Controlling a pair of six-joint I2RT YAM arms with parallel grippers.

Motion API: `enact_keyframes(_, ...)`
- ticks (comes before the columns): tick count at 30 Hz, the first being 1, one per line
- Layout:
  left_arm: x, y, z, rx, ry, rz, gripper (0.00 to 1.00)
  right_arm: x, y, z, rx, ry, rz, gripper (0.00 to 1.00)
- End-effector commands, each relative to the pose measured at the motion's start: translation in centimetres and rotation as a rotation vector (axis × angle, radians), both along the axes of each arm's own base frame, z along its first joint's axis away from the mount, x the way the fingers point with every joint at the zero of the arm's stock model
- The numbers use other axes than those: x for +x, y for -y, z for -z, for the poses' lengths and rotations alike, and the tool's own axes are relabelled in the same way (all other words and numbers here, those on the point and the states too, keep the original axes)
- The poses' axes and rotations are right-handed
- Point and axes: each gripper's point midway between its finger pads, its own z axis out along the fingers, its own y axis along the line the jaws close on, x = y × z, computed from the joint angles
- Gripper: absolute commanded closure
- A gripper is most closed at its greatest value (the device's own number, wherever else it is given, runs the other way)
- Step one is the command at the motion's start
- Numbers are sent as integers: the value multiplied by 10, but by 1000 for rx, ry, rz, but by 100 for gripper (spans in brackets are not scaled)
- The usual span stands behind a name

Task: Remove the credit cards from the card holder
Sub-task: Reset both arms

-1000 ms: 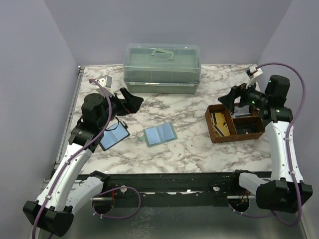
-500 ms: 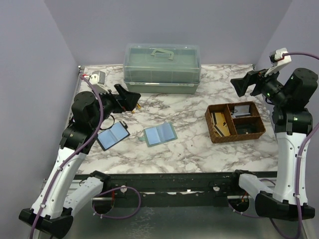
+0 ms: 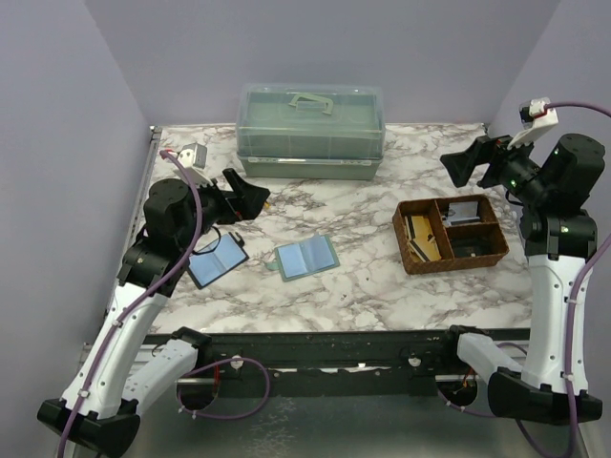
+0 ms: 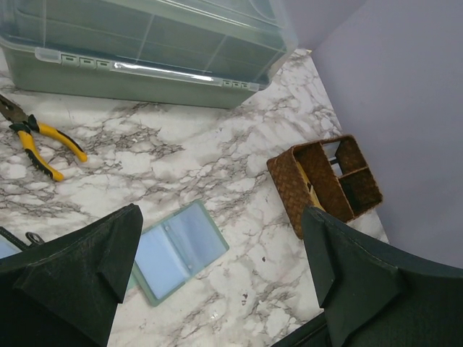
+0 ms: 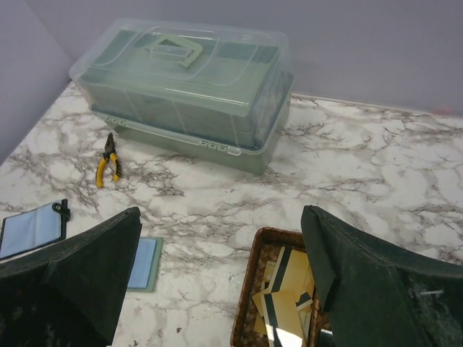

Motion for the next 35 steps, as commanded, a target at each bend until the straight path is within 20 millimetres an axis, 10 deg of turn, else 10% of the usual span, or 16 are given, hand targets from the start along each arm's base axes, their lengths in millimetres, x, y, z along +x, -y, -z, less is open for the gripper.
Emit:
enact_keyframes(1,-4,-3,2,-6,-8,-10,1,-5,4,-2,11,0,16,1)
enact_keyframes(35,-11,-9,8,-10,4,-28,1,-5,13,2,7,4,24,1)
